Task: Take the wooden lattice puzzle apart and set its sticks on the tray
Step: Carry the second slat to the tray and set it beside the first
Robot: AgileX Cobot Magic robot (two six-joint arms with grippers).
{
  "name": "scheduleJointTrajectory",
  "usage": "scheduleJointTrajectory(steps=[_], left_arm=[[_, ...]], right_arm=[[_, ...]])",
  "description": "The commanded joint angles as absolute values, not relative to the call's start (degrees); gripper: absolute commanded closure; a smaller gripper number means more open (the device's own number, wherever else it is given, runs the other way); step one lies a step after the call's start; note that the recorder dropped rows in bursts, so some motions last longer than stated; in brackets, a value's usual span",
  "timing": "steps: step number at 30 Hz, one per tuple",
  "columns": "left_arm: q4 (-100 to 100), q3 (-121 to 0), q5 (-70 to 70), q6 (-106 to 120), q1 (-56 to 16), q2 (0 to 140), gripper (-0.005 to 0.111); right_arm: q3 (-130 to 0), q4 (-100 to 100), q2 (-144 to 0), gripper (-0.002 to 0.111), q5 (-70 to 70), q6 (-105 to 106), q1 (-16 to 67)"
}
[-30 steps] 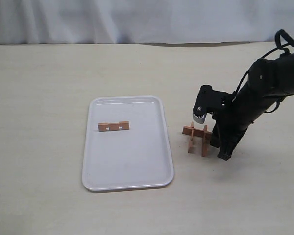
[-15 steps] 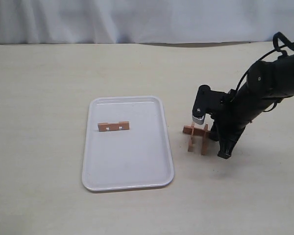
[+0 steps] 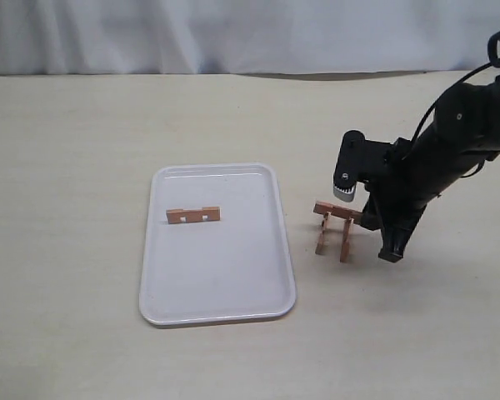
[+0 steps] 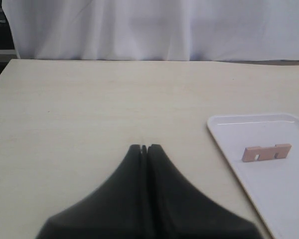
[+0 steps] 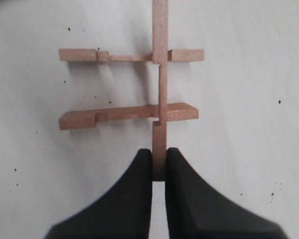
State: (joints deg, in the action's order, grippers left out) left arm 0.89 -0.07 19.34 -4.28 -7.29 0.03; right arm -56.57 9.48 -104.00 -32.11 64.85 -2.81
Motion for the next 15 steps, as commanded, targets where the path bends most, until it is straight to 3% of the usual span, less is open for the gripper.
scheduleJointTrajectory(steps=[1,6,15], left_arm=[[0.87,0.00,18.49,-4.16,-7.44,0.00,0.107],[0.87,0.00,18.61,-4.16,-7.44,0.00,0.107],[0.87,0.00,18.61,-4.16,-7.44,0.00,0.107]], right_arm=[[-56.46,12.33,-101.02,0.104,-32.32,65.18,-3.17],[-56.46,15.83,-96.83,0.104,-28.55,65.63,0.59],[-56.46,15.72,-97.73,0.104,-17.41,63.01,20.24]])
